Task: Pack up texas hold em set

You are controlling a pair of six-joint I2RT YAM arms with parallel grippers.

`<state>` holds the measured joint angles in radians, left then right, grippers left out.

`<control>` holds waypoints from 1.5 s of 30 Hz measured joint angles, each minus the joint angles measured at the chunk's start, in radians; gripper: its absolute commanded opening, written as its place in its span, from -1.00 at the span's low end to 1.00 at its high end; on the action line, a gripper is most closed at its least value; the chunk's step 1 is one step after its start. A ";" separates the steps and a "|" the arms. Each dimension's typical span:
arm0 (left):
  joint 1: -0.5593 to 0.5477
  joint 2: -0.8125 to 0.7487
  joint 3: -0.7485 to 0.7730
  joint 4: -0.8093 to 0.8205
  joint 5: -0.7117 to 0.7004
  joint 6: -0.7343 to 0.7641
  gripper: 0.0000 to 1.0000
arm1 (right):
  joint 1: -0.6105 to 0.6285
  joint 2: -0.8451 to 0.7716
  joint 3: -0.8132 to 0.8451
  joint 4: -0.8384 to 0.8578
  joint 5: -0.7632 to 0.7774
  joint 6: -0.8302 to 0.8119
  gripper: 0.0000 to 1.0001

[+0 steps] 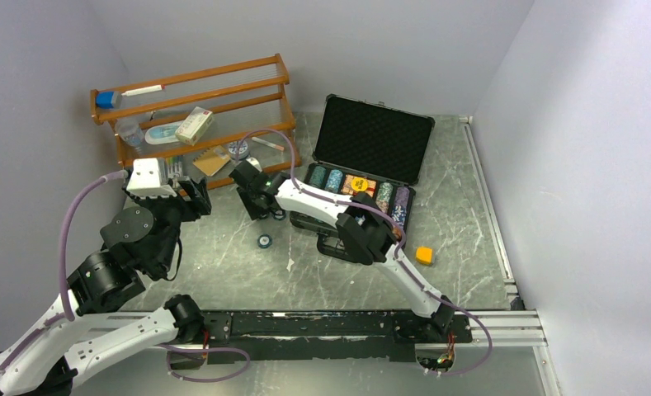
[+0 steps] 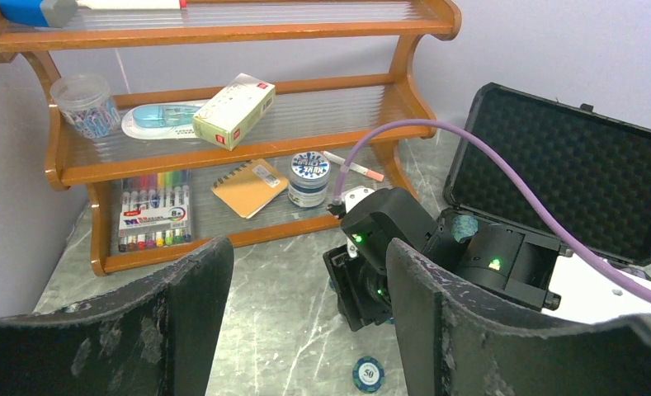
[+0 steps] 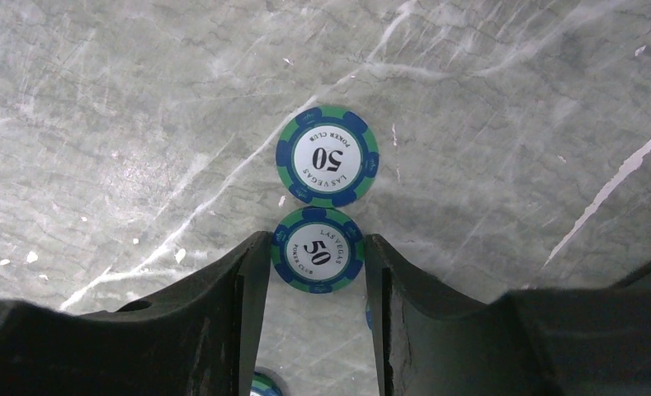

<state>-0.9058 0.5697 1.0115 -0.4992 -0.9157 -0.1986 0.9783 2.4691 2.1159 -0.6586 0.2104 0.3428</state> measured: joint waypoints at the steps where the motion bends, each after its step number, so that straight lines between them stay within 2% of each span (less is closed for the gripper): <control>1: 0.000 0.000 0.000 0.000 0.000 0.000 0.45 | 0.000 -0.003 -0.004 0.002 0.000 0.001 -0.03; 18: 0.000 0.000 0.000 0.000 0.000 0.000 0.45 | 0.019 -0.119 -0.127 -0.006 -0.027 0.039 -0.04; 29: 0.000 0.000 0.000 0.000 0.000 0.000 0.45 | 0.084 -0.210 -0.223 -0.004 -0.047 0.046 -0.02; 45: 0.000 0.000 0.000 0.000 0.000 0.000 0.45 | 0.108 -0.215 -0.272 -0.005 -0.046 0.065 -0.01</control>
<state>-0.9058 0.5697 1.0115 -0.4992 -0.9154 -0.1989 1.0866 2.2539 1.8435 -0.6640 0.1642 0.4080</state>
